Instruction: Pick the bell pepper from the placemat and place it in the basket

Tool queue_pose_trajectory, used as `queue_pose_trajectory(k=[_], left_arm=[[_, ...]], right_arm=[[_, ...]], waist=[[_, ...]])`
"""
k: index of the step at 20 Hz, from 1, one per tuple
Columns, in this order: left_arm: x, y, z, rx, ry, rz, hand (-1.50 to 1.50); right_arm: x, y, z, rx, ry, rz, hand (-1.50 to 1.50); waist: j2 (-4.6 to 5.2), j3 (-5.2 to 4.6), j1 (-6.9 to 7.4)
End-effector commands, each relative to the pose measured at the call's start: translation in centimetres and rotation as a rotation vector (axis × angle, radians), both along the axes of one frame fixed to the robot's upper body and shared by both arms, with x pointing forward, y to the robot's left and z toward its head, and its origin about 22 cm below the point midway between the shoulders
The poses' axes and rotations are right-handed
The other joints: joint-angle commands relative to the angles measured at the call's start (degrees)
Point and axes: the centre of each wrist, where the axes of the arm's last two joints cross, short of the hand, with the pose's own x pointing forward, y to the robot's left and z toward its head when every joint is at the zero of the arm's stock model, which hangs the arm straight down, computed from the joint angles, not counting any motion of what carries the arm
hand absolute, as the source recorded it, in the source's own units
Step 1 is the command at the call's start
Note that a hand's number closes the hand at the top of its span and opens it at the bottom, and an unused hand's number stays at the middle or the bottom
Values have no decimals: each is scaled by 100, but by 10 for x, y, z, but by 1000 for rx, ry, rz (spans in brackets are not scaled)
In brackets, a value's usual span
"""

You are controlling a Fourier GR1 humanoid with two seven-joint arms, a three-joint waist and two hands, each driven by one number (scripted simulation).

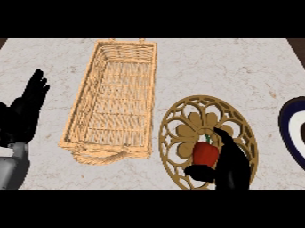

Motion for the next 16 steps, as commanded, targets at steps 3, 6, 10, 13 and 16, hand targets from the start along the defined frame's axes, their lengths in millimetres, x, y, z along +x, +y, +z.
queue_pose_trajectory(k=[3,6,10,13,16], left_arm=[[9,1,1,11,-3,7,0],[2,-3,3,3,5,5,0],[7,-16,-3,-3,7,4,0],[13,-14,5,-11,-8,-44,0],[15,-34,1,-25,-6,-106,0]], right_arm=[[5,26,-27,-22,106,35,150],[-8,17,-21,22,85,53,150],[2,10,-39,18,57,34,150],[-31,64,-27,23,56,395,150],[-60,101,-9,2,4,760,150]], waist=[[89,62,53],[73,63,36],[84,65,49],[114,66,287],[192,61,844]])
